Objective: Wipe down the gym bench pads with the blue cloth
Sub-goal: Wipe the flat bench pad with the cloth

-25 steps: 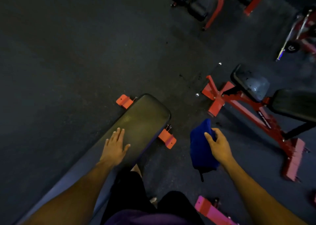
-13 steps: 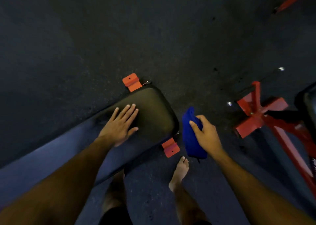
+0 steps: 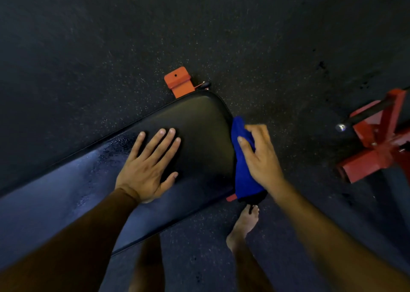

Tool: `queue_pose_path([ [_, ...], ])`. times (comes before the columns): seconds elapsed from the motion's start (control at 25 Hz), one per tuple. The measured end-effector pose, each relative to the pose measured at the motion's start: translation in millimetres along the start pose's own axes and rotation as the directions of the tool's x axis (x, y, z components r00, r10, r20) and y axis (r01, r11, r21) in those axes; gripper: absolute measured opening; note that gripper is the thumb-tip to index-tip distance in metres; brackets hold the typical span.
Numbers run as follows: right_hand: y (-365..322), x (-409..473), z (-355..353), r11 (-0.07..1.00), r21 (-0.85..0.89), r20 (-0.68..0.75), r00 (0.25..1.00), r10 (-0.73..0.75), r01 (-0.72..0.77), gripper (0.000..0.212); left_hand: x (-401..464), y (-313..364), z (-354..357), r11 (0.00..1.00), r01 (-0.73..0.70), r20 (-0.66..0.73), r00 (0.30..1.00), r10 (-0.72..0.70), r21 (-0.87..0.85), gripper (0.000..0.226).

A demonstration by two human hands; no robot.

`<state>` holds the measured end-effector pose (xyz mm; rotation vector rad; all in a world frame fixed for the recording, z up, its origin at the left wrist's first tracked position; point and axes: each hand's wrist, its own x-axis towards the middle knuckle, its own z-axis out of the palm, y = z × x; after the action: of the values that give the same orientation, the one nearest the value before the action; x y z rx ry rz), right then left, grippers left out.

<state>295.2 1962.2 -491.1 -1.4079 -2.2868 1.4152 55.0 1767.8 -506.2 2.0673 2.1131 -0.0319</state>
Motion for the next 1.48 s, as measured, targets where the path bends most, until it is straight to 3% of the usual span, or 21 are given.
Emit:
queue_pose_path([
  [0.28,-40.7,124.1,-3.1,0.972,-0.086,0.183,0.962,-0.202,0.220,0.028,-2.4,0.0,4.2,1.000,-0.010,-0.021,1.000,0.011,0.016,0.076],
  [0.4,-55.5,148.9,5.8,0.952,-0.091,0.265,0.928,-0.261,0.294,0.037,-1.6,1.2,3.0,1.000,-0.003,-0.014,1.000,0.003,0.028,0.077],
  [0.6,-7.8,47.5,-12.9,0.992,0.117,0.159,0.985,-0.071,0.052,0.046,-2.5,1.7,2.4,1.000,0.002,-0.013,1.000,-0.002,0.023,0.076],
  [0.68,18.0,-13.3,-15.1,0.987,0.148,0.146,0.988,0.045,-0.067,0.047,-2.3,0.6,2.9,1.000,0.000,-0.018,1.000,0.000,0.017,0.076],
  [0.76,29.2,-41.6,-10.8,0.989,0.123,0.112,0.992,0.065,-0.079,0.046,-1.5,0.6,3.5,1.000,-0.002,-0.022,1.000,0.003,0.018,0.076],
  [0.84,22.0,-23.6,-7.2,0.994,0.099,0.089,0.996,0.033,-0.042,0.042,-1.7,0.2,4.3,1.000,-0.002,-0.022,1.000,0.002,0.015,0.076],
  [0.96,-10.6,54.5,-3.4,0.991,0.014,0.079,0.988,-0.136,0.135,0.041,-2.2,1.2,4.5,1.000,-0.004,-0.035,0.999,0.005,0.011,0.076],
  [1.12,-53.4,142.8,10.5,0.950,-0.103,0.265,0.928,-0.260,0.296,0.039,-2.7,1.0,4.3,1.000,-0.004,-0.028,1.000,0.004,0.020,0.075],
  [1.32,-23.1,80.0,-6.4,0.984,0.018,0.162,0.970,-0.179,0.179,0.043,-1.6,0.9,3.4,1.000,0.001,-0.029,1.000,0.000,0.013,0.075],
  [1.48,24.2,-30.3,-18.0,0.998,0.049,0.130,0.991,0.041,-0.047,0.049,-3.3,-0.6,5.0,1.000,-0.011,-0.036,0.999,0.011,0.011,0.075],
])
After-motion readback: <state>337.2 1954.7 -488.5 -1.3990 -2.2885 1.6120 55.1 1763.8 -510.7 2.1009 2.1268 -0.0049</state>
